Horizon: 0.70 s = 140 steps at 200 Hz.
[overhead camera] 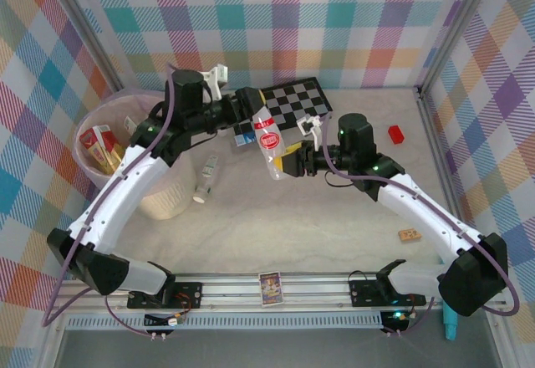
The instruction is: Put the plastic bottles in the bin
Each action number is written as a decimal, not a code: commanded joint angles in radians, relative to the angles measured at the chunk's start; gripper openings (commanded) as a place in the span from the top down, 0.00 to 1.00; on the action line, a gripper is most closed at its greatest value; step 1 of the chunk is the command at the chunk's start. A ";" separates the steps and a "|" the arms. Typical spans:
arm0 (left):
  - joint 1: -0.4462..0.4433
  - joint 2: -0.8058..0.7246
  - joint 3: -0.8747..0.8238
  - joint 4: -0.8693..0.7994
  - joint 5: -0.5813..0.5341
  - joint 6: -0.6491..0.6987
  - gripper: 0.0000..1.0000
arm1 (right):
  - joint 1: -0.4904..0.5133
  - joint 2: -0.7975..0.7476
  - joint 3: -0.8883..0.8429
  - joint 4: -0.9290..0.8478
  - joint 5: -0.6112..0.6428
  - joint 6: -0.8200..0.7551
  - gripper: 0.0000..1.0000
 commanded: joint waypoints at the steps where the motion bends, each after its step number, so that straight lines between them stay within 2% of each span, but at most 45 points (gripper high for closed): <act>1: -0.027 0.016 0.017 0.047 0.014 -0.014 0.27 | 0.006 -0.005 -0.006 0.060 -0.055 0.000 0.51; 72: -0.034 0.024 0.015 0.059 -0.007 -0.017 0.51 | 0.008 0.028 0.009 0.065 -0.064 -0.004 0.51; 91: -0.034 0.016 0.019 0.047 -0.022 -0.008 0.56 | 0.007 0.034 0.026 0.046 -0.055 -0.006 0.48; 140: -0.034 0.028 0.051 -0.003 -0.064 0.030 0.66 | -0.001 0.071 0.076 -0.027 -0.028 -0.001 0.17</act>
